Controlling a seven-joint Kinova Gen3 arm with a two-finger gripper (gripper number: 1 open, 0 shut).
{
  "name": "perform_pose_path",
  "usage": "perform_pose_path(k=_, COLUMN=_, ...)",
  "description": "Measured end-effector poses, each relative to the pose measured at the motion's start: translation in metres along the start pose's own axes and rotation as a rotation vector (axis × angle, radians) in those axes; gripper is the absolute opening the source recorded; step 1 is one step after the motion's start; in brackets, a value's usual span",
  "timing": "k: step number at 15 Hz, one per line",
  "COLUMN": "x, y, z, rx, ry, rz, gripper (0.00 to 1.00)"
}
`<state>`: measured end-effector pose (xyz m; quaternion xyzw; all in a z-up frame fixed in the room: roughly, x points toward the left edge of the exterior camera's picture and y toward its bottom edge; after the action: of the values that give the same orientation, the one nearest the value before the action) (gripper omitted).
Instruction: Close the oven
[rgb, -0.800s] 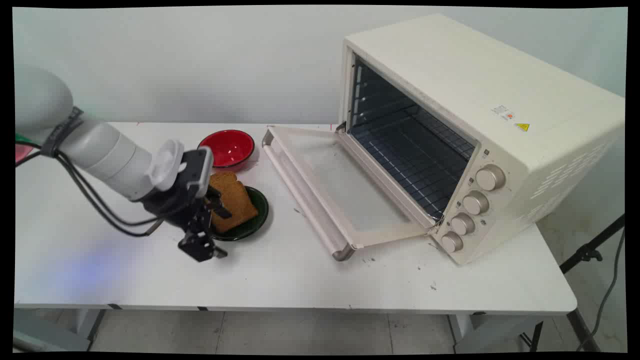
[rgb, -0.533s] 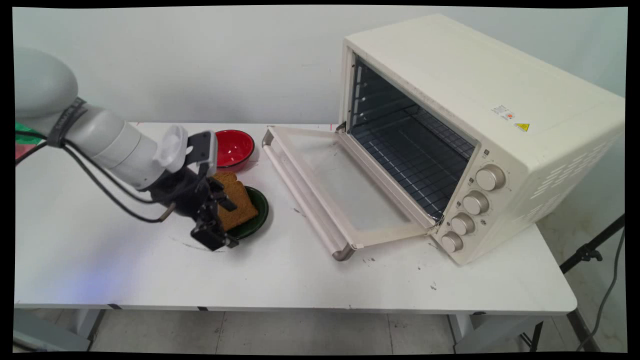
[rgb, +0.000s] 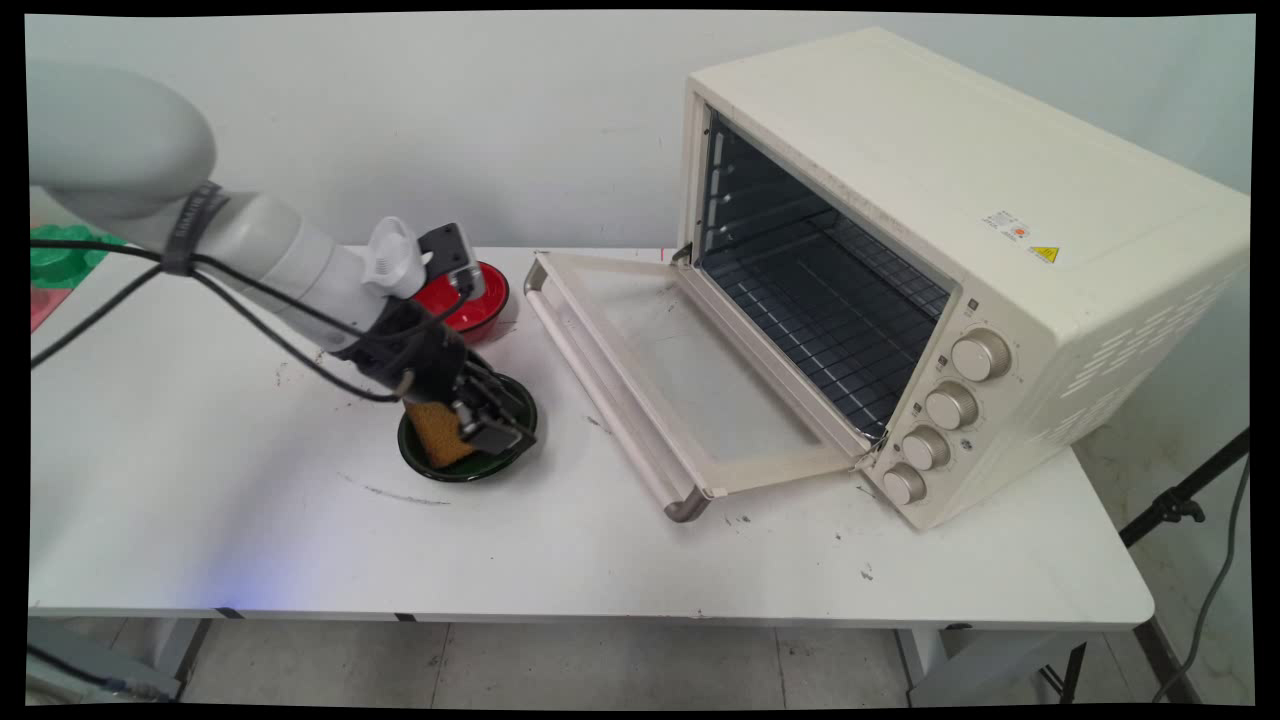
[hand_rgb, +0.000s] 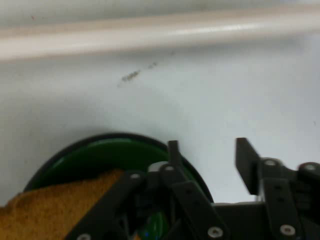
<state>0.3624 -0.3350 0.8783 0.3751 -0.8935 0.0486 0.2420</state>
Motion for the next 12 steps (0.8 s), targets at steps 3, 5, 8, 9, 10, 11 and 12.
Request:
perform_pose_path(k=3, x=0.012, y=-0.001, z=0.01, rx=0.006, ry=0.016, rz=-0.037, gripper=0.0)
perform_pose_path(k=5, x=0.02, y=-0.002, z=0.019, rx=0.01, ry=0.025, rz=-0.063, gripper=0.0)
perform_pose_path(k=8, x=0.029, y=-0.003, z=0.03, rx=0.011, ry=0.04, rz=-0.091, gripper=0.0)
perform_pose_path(k=9, x=0.033, y=-0.003, z=0.035, rx=0.01, ry=0.046, rz=-0.101, gripper=0.0)
perform_pose_path(k=10, x=0.036, y=-0.003, z=0.039, rx=0.009, ry=0.053, rz=-0.111, gripper=0.0)
perform_pose_path(k=11, x=0.039, y=-0.004, z=0.043, rx=0.009, ry=0.06, rz=-0.119, gripper=0.0)
perform_pose_path(k=12, x=0.042, y=-0.004, z=0.047, rx=0.007, ry=0.068, rz=-0.128, gripper=0.0)
